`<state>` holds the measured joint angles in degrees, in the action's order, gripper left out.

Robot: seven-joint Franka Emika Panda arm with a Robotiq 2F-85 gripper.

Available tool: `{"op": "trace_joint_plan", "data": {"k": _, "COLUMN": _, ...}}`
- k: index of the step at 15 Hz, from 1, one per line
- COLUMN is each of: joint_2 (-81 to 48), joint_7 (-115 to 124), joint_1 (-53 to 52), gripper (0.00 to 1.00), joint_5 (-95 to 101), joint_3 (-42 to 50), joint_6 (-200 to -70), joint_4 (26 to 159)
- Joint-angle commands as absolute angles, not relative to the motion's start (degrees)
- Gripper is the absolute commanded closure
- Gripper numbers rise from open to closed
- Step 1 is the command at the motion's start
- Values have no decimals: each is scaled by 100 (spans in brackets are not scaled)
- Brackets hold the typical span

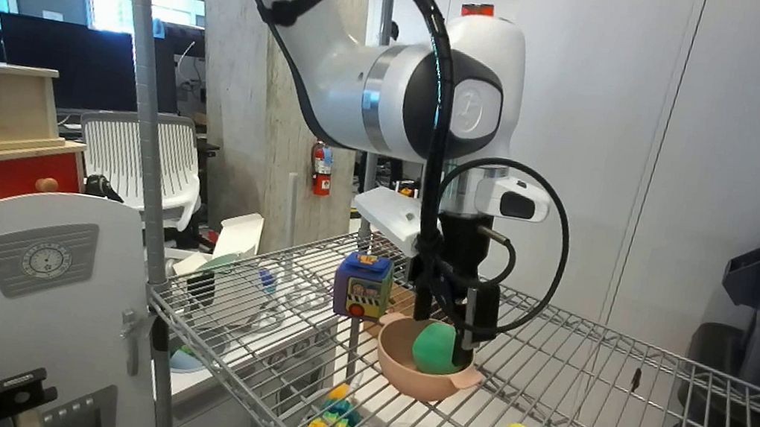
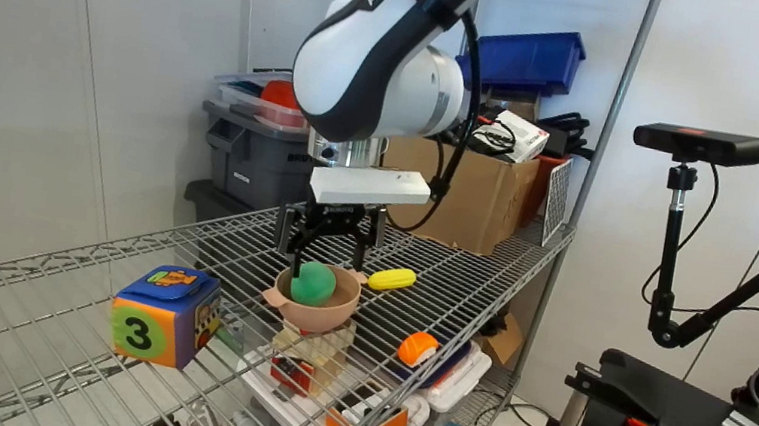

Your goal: Pick up the green toy from the bowl and put it on the wire rack.

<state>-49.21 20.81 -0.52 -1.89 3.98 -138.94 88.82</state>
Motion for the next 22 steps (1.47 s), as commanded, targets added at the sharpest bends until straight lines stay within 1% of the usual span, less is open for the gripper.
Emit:
{"op": "trace_joint_plan", "data": {"k": 1, "joint_2": -5381, "joint_7": 2152, "joint_1": -84, "gripper": 0, "joint_5": -360, "joint_3": 430, "joint_6": -13635, "joint_4": 8234}}
{"op": "trace_joint_plan", "data": {"k": 2, "joint_2": -5450, "joint_7": 2174, "joint_1": -90, "gripper": 0, "joint_5": -354, "joint_3": 441, "joint_6": -13614, "joint_4": 8144}}
{"op": "trace_joint_plan", "data": {"k": 3, "joint_2": -5524, "joint_7": 2192, "joint_1": -90, "gripper": 12, "joint_5": -355, "joint_3": 443, "joint_6": -13605, "joint_4": 8031}}
{"op": "trace_joint_plan", "data": {"k": 4, "joint_2": -5541, "joint_7": 2210, "joint_1": -92, "gripper": 28, "joint_5": -348, "joint_3": 457, "joint_6": -13603, "joint_4": 7998}}
{"op": "trace_joint_plan", "data": {"k": 6, "joint_2": -5596, "joint_7": 2225, "joint_1": -91, "gripper": 42, "joint_5": -342, "joint_3": 462, "joint_6": -13605, "joint_4": 7895}}
{"op": "trace_joint_plan", "data": {"k": 7, "joint_2": -5599, "joint_7": 2231, "joint_1": -94, "gripper": 51, "joint_5": -336, "joint_3": 466, "joint_6": -13616, "joint_4": 7884}}
{"op": "trace_joint_plan", "data": {"k": 9, "joint_2": -5590, "joint_7": 2217, "joint_1": -91, "gripper": 66, "joint_5": -328, "joint_3": 469, "joint_6": -13650, "joint_4": 7880}}
{"op": "trace_joint_plan", "data": {"k": 13, "joint_2": -5490, "joint_7": 2137, "joint_1": -61, "gripper": 93, "joint_5": -325, "joint_3": 453, "joint_6": -13550, "joint_4": 7955}}
{"op": "trace_joint_plan", "data": {"k": 14, "joint_2": -5396, "joint_7": 2055, "joint_1": -29, "gripper": 97, "joint_5": -330, "joint_3": 422, "joint_6": -13425, "joint_4": 8027}}
{"op": "trace_joint_plan", "data": {"k": 15, "joint_2": -5272, "joint_7": 1982, "joint_1": 5, "gripper": 97, "joint_5": -341, "joint_3": 393, "joint_6": -13300, "joint_4": 8121}}
{"op": "trace_joint_plan", "data": {"k": 16, "joint_2": -5192, "joint_7": 1927, "joint_1": 27, "gripper": 94, "joint_5": -347, "joint_3": 376, "joint_6": -13167, "joint_4": 8162}}
{"op": "trace_joint_plan", "data": {"k": 17, "joint_2": -5036, "joint_7": 1865, "joint_1": 48, "gripper": 94, "joint_5": -342, "joint_3": 374, "joint_6": -13103, "joint_4": 8283}}
{"op": "trace_joint_plan", "data": {"k": 18, "joint_2": -4941, "joint_7": 1815, "joint_1": 59, "gripper": 97, "joint_5": -334, "joint_3": 375, "joint_6": -13010, "joint_4": 8332}}
{"op": "trace_joint_plan", "data": {"k": 22, "joint_2": -4354, "joint_7": 1694, "joint_1": 251, "gripper": 95, "joint_5": -406, "joint_3": 411, "joint_6": -12977, "joint_4": 8562}}
